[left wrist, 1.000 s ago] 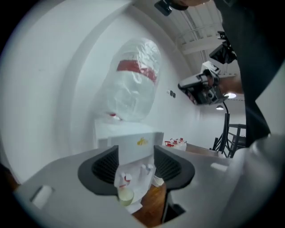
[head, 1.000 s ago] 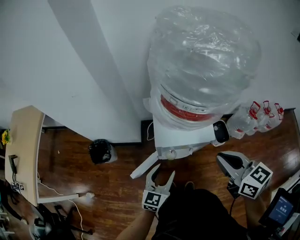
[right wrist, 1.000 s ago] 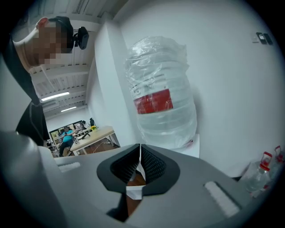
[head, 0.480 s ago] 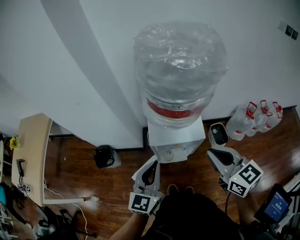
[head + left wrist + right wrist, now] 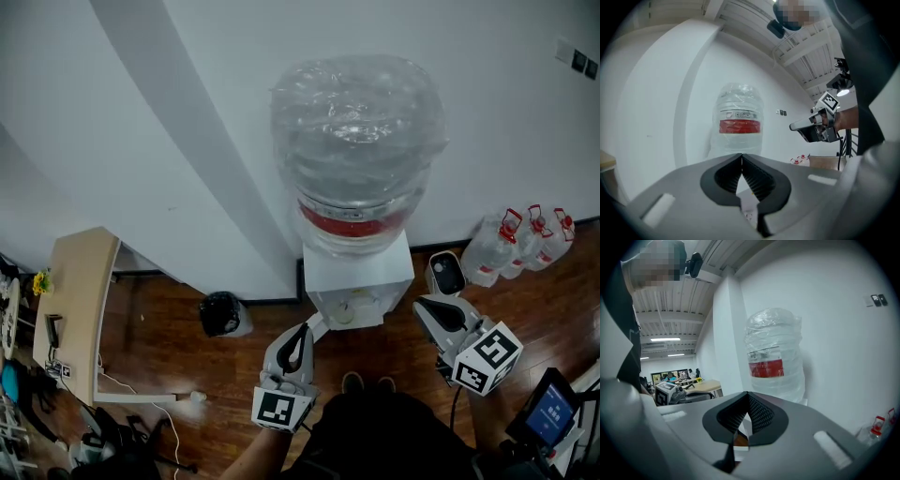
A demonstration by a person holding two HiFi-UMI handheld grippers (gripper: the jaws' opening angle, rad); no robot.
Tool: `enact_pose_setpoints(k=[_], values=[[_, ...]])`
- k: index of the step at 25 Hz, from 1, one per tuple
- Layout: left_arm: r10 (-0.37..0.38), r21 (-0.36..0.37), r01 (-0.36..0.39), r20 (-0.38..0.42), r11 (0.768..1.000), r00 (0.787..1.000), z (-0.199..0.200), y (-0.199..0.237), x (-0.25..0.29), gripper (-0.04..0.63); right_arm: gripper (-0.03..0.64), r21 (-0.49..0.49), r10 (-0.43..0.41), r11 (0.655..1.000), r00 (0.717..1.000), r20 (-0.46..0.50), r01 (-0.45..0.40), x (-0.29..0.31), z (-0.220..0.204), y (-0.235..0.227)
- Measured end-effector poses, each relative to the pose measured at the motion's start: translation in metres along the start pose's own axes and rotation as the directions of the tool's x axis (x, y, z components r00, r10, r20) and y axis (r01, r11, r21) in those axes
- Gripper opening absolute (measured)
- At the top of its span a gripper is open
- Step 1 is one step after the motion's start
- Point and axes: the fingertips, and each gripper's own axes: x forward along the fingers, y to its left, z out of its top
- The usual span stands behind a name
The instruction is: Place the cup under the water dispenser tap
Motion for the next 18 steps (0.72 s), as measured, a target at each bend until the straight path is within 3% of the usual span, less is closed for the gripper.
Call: enact_pose_setpoints(k=[13,18], values=[[0.046,-0.004,-0.047,-0.05,0.999,0.998,-0.0052,-0.0019,-0.0014,0.015,0.0,0.004,0.023,1.0,1.0,0.001,-0.023,0.0031,-0.0032,0.0034],[0.011,-0.028,-0.011,-0.023,1.0,1.0,-0.0014,-0.003,-0.0017,0.015,0.0,0.002,0.028,1.0,1.0,0.0,-0.028,0.0082,-0.0026,0.0043]])
